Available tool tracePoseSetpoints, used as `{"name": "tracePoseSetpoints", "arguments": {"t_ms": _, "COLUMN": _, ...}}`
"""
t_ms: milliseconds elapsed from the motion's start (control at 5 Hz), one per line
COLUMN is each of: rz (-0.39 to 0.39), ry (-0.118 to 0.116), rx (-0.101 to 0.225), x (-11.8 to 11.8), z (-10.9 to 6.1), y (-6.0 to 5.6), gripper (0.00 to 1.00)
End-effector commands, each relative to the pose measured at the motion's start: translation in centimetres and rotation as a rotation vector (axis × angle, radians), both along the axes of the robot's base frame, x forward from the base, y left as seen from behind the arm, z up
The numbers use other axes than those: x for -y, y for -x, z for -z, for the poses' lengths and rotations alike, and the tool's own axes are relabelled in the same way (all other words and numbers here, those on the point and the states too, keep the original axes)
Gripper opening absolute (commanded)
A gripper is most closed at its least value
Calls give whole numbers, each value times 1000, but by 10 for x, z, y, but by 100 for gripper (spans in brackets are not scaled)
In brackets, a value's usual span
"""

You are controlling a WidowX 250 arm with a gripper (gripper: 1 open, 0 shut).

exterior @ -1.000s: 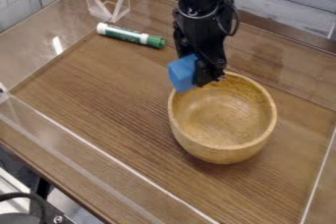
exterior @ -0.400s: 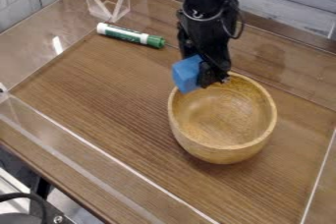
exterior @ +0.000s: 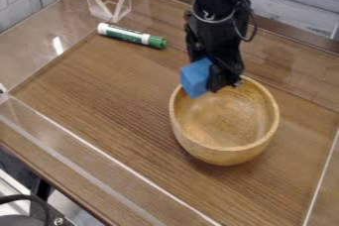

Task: Put the blue block in the brown bowl

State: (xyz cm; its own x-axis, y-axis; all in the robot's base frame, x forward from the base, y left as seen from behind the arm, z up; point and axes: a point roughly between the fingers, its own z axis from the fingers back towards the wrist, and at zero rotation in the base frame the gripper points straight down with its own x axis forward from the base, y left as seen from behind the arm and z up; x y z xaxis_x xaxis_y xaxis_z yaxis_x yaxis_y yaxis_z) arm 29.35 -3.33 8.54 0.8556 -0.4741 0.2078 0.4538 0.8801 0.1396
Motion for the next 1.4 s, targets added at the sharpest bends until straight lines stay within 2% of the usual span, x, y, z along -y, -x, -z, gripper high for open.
{"name": "tracePoseSetpoints", "arguments": {"t_ms": 0, "rz": -9, "ry": 16, "rx": 78, "x": 10, "z": -20, "y": -3, "gripper": 0}}
{"name": "tracePoseSetpoints", "arguments": {"t_ms": 600, "rz": -23, "ry": 35, "rx": 82, "x": 31, "z": -7, "y": 3, "gripper": 0}}
{"name": "tracePoseSetpoints", "arguments": {"t_ms": 1000, "rz": -39, "ry": 37, "rx": 55, "x": 36, "z": 2, "y": 8, "gripper": 0}}
{"name": "tracePoseSetpoints", "arguments": {"t_ms": 1200, "rz": -55, "ry": 39, "rx": 45, "x": 38, "z": 7, "y": 11, "gripper": 100}}
